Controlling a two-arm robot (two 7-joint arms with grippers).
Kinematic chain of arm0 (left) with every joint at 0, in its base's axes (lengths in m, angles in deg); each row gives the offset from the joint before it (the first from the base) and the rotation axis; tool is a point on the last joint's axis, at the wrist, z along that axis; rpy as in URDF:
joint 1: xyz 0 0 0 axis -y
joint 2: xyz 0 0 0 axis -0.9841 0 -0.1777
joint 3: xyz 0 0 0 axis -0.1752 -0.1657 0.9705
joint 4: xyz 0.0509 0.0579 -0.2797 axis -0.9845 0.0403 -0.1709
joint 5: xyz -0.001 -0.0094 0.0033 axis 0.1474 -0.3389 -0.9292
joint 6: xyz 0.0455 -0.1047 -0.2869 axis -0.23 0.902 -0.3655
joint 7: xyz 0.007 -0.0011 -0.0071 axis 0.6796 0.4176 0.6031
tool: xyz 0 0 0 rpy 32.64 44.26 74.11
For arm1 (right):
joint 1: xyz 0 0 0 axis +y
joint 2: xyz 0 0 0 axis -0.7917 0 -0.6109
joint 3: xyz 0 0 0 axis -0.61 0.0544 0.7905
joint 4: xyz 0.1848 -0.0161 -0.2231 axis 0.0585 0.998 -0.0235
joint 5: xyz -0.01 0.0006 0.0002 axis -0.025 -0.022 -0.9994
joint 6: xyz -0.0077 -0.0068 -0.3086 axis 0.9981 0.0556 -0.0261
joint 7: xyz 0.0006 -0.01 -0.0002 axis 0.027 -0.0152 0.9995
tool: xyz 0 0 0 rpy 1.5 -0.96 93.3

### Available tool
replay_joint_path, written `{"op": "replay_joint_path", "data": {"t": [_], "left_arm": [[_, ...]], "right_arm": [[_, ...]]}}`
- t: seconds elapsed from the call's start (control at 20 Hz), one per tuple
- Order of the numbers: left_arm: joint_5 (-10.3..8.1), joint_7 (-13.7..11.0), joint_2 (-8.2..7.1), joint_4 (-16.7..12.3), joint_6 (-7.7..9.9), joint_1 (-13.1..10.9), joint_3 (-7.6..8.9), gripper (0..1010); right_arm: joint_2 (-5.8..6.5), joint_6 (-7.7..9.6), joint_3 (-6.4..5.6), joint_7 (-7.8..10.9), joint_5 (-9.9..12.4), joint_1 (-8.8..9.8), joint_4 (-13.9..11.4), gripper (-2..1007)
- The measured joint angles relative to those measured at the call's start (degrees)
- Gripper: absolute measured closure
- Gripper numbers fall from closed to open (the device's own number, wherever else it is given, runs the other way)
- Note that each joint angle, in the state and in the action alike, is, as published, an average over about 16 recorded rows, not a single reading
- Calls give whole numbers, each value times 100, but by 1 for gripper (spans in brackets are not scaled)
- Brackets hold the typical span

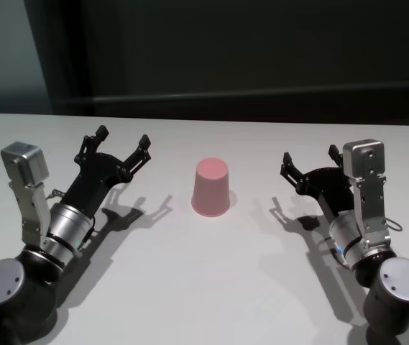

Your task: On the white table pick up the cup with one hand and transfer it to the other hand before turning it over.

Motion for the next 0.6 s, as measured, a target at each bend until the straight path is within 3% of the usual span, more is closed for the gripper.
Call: {"op": "replay_joint_path", "data": {"t": [0.6], "left_arm": [[0,0,0,0,0,0,0,9]], "right_arm": [[4,-2,3,-3,2,0,-9,5]]}}
